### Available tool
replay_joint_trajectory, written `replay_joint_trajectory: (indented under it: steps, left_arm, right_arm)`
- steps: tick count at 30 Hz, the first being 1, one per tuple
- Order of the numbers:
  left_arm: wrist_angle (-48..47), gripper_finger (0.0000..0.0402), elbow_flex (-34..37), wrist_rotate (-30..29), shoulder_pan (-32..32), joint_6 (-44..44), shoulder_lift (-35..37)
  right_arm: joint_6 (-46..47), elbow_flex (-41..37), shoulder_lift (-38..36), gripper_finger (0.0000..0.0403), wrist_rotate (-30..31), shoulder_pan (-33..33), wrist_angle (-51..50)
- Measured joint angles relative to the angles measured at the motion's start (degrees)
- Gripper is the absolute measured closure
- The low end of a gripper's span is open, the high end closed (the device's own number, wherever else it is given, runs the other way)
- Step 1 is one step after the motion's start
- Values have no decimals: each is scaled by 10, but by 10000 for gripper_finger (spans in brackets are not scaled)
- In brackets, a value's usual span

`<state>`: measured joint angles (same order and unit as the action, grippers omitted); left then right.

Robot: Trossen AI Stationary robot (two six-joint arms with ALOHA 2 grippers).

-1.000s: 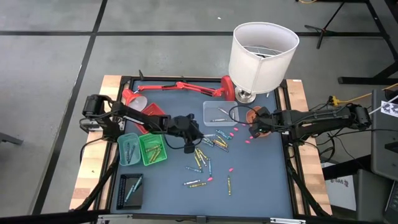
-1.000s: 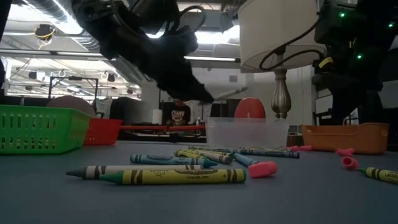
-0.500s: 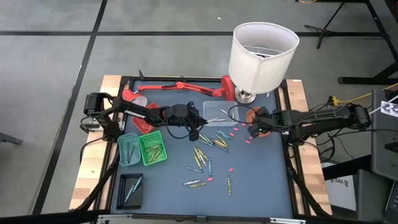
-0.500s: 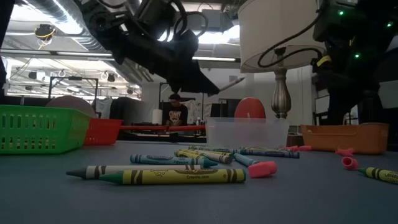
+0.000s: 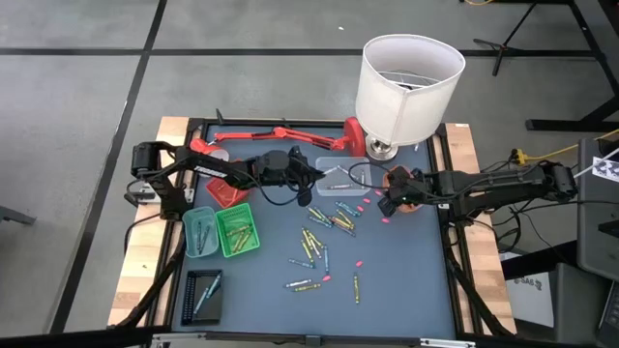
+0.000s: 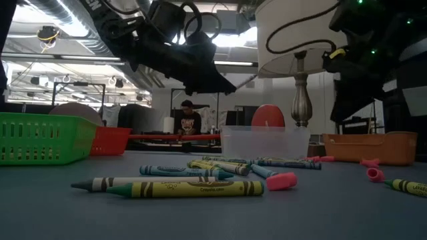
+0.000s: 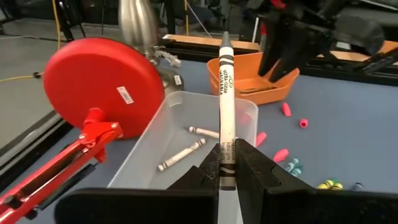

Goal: Sort crayons
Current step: Put the gray crayon into the transparent bin

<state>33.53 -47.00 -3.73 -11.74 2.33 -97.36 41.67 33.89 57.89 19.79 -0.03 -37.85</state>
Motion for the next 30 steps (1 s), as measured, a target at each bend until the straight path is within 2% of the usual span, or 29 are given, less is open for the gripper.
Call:
replay_joint_trajectory:
  steps: [5,16,30]
  left_arm:
    - [5,386,-1,-20,-4,0,-10]
    - [35,385,-1,-35,-4,0,-85]
    - [35,385,-1,-44,-4,0,-96]
  right_arm:
    - [-2,0,0,304,-1,0,36]
    - [-3,0,0,304,-30,0,83]
    - [-3,0,0,303,-30,1,82]
